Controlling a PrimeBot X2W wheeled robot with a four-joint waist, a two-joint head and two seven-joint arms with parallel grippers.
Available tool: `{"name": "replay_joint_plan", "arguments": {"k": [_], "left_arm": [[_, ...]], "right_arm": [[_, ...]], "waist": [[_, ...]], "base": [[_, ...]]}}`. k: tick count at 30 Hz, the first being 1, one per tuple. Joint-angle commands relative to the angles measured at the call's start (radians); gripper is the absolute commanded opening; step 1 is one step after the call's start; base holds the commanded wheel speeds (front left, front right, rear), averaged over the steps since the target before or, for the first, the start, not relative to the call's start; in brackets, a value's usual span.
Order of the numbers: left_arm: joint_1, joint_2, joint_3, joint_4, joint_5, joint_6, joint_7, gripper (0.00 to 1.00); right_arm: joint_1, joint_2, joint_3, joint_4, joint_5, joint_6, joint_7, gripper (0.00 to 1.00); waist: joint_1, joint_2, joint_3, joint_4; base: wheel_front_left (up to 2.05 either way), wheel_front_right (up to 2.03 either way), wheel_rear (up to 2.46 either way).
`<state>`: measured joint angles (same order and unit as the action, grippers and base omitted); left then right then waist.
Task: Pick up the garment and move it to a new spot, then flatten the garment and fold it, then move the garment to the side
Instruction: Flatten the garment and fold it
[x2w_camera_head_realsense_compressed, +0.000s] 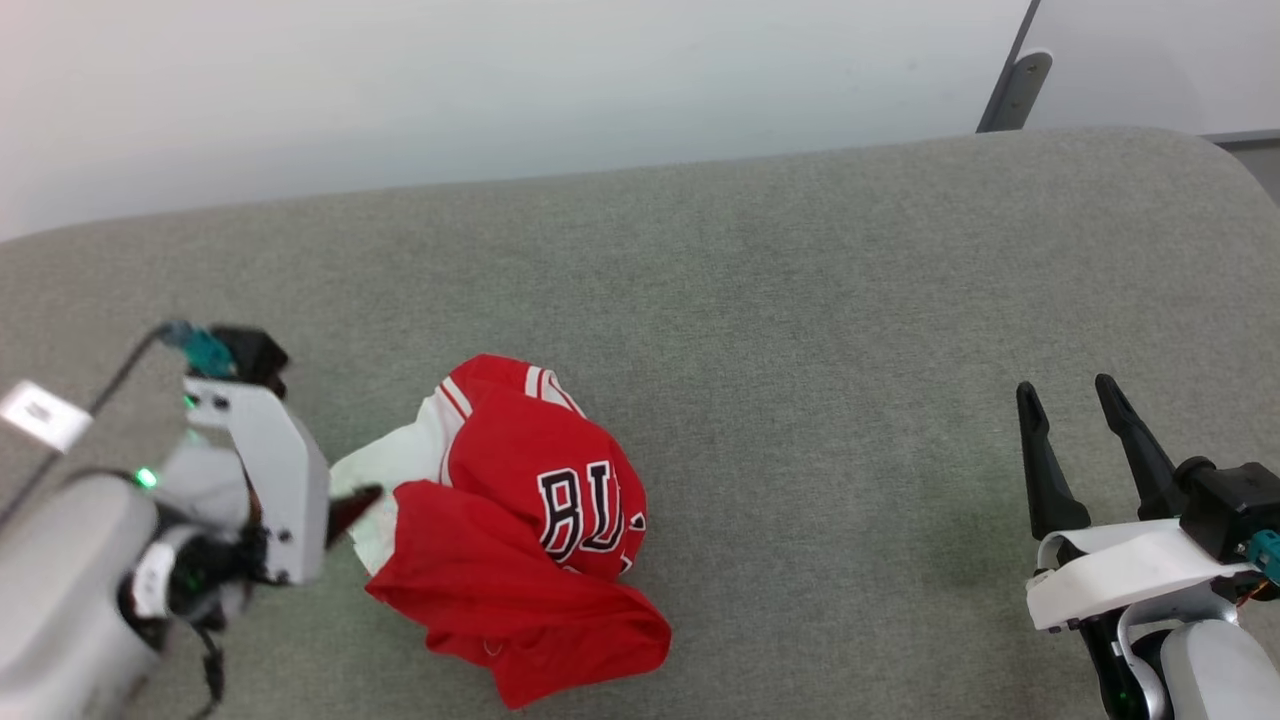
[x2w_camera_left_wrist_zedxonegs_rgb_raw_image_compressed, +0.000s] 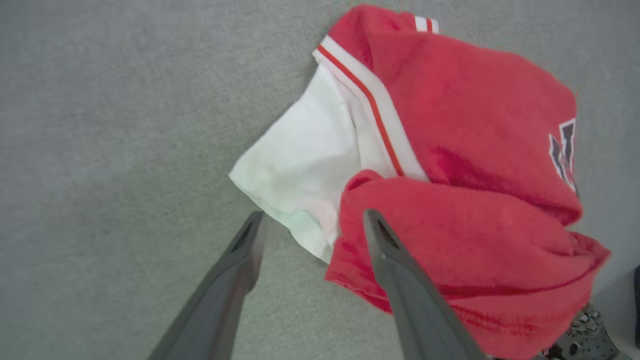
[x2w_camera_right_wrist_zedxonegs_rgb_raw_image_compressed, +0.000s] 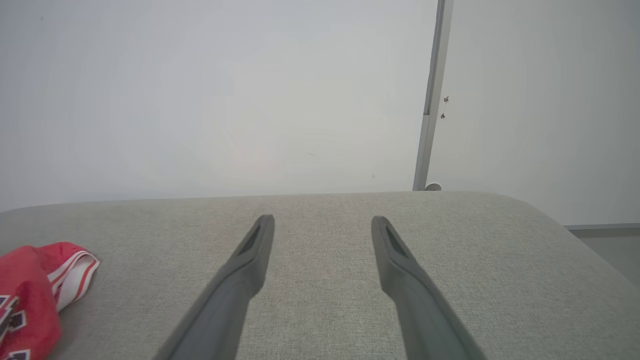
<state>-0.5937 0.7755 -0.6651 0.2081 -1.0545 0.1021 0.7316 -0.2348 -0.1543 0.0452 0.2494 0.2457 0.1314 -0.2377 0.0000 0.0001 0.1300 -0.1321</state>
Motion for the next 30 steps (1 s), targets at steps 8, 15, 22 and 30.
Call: {"name": "replay_joint_plan", "arguments": {"k": [8,15,22,30], "left_arm": [[-0.109,-0.019,-0.024,0.143,0.072,-0.015,0.010,1.00],[-0.135,-0.072,-0.053,0.332,0.078,-0.068,0.005,1.00],[-0.139,-0.131,-0.058,0.473,0.056,-0.112,-0.029,0.49],[-0.165,-0.142,-0.043,0.577,0.048,-0.153,-0.070,0.00]], "right_arm": [[-0.025,-0.004,0.012,-0.009,0.007,-0.001,-0.005,1.00],[-0.039,-0.005,0.011,-0.006,0.007,-0.001,-0.008,1.00],[-0.043,-0.005,0.004,-0.005,0.003,-0.001,-0.010,1.00],[-0.042,-0.004,-0.005,-0.002,-0.007,-0.001,-0.015,1.00]], "waist": [[0.0000,-0.0001,0.031,-0.033],[0.0000,-0.0001,0.058,-0.070],[0.0000,-0.0001,0.072,-0.083],[0.0000,-0.0001,0.071,-0.073]], "base": [[0.00,0.00,0.00],[0.00,0.00,0.00],[0.00,0.00,0.00],[0.00,0.00,0.00]]}}
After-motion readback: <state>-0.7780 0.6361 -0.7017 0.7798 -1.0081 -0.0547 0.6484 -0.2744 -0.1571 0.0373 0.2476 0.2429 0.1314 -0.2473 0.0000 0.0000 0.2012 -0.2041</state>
